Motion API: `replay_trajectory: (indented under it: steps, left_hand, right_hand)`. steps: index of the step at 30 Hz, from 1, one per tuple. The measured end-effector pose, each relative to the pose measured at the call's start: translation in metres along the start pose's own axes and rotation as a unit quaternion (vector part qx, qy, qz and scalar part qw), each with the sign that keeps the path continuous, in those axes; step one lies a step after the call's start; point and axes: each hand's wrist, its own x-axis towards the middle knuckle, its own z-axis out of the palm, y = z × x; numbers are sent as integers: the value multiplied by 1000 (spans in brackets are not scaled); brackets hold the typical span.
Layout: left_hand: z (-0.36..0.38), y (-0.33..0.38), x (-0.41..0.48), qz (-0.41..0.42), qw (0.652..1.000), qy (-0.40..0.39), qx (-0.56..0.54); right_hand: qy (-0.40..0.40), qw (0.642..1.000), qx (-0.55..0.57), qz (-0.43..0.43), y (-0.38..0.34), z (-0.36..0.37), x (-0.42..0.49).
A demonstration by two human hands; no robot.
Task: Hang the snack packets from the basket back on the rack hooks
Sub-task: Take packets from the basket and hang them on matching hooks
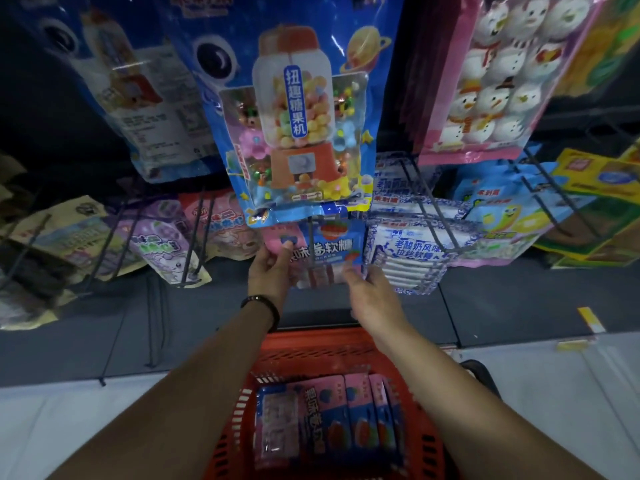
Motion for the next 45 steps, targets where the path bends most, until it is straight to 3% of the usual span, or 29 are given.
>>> replay_trajectory:
  steps: [5,11,17,20,22,25,28,30,32,36,38,39,40,41,42,45]
  left_hand:
    - [3,12,12,-5,1000,-3,1]
    - [1,20,14,-13,999,-20,46]
    - [-17,21,-2,-46,993,12,108]
    - [-37,19,-32,-96,989,-6,116]
    - [-53,18,-64,-103,977,-76,170]
    - [-89,15,-108,-22,904,-226,362]
    - [-121,11,-140,4,816,-337,471]
    - [-133,5,-157,15,770,-370,519]
    - [-136,-5,-162,6,748,-381,543]
    - [-121,-20,-163,-8,638,-434,636]
    - [-116,-19,-163,-14,611,-454,649]
    - [-116,-19,-162,-13,610,-459,646]
    - [-116,-19,-159,-16,605,-467,645]
    - [-117,-21,-156,-24,598,-477,644]
    - [-118,-21,-154,-31,590,-485,645]
    - [-117,-20,-143,-36,586,-472,658]
  right_hand:
    - [-64,996,-62,-12,4,2,2]
    - [-87,985,-145,-23,8,0,-6]
    - [-129,962,-237,-37,7,-5,-31]
    - [-199,964,-173,44,11,1,-45]
    - [-254,948,-172,80,14,4,-61]
    - [-290,910,-286,80,34,9,-76]
    - [-302,866,-386,98,61,12,-86]
    - [-290,848,-429,113,87,11,-87]
    - [-275,831,-461,145,115,8,-82]
    - [-237,815,-506,154,141,11,-86]
    - [-223,826,-497,145,156,18,-88]
    - [-231,828,-472,196,170,23,-85]
    - [-206,846,-452,194,188,23,-75]
    - [-164,894,-359,214,224,27,-62]
    - [-162,909,-275,270,256,33,-54]
    - [-95,928,-282,225,283,51,-54]
